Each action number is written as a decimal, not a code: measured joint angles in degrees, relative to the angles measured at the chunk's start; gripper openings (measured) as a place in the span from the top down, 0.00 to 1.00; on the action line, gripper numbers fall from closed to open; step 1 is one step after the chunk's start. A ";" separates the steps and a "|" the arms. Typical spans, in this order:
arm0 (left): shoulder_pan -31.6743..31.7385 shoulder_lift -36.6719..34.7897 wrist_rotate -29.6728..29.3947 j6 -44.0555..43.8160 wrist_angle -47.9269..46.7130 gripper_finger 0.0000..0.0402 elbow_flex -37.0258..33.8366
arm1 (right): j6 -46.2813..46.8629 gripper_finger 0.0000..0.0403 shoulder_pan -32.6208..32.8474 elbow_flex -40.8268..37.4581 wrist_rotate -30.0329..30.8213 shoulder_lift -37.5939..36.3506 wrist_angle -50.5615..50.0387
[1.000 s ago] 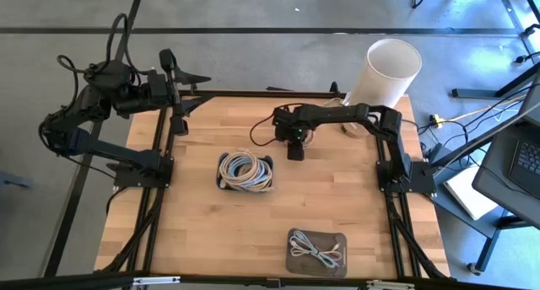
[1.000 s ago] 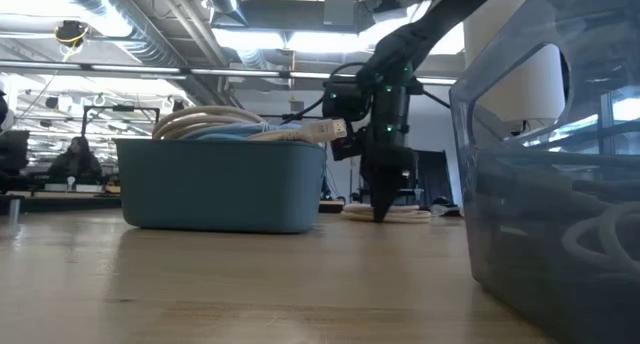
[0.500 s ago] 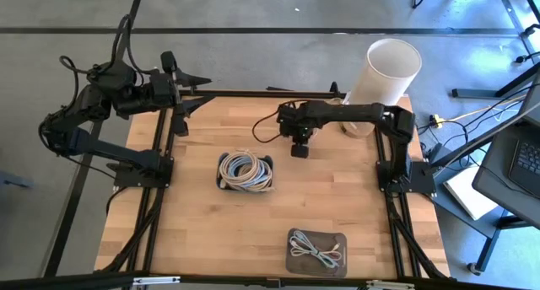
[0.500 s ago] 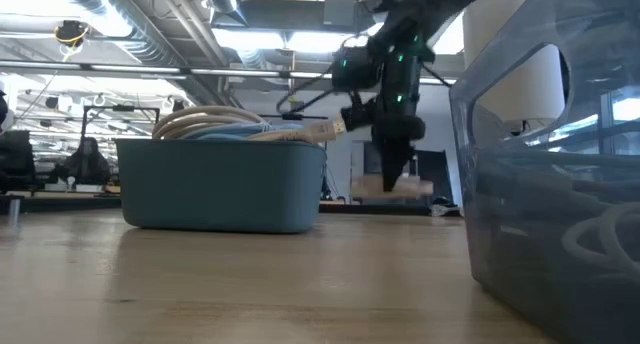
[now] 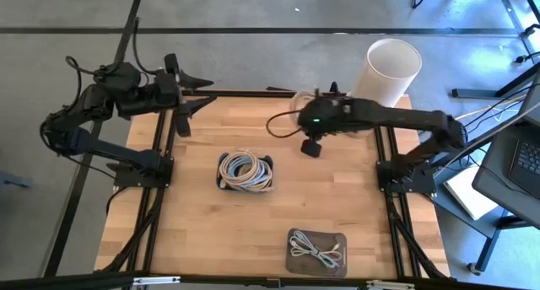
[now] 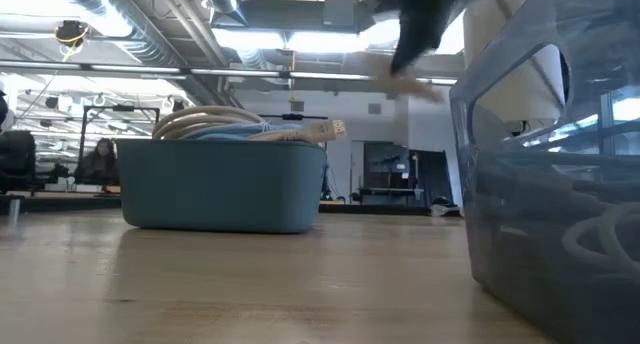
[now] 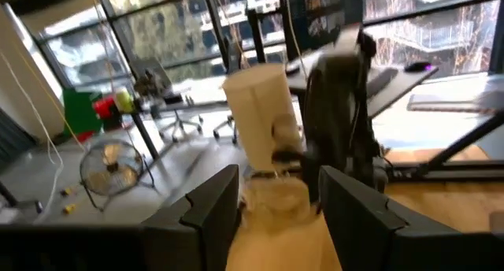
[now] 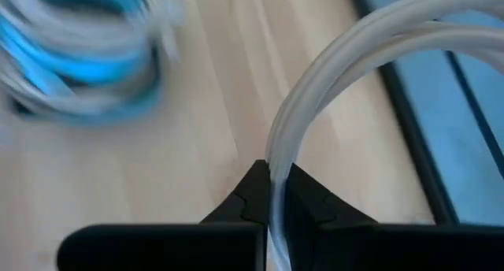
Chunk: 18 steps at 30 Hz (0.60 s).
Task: Pick & Place USB Port
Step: Put the brown HDMI cable into the blue bin
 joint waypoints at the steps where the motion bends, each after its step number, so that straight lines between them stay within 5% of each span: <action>1: 0.00 0.22 -0.02 -0.77 -0.89 0.57 0.00 | 1.16 0.96 0.89 0.00 0.30 -2.09 1.16; 11: 0.18 3.15 1.48 -6.41 -0.64 0.63 -7.12 | 4.04 0.96 9.98 0.17 -3.46 -15.69 27.31; 18: 4.16 7.48 26.81 -10.96 29.95 0.66 -18.92 | 1.90 0.96 11.91 0.17 -4.50 -16.24 31.04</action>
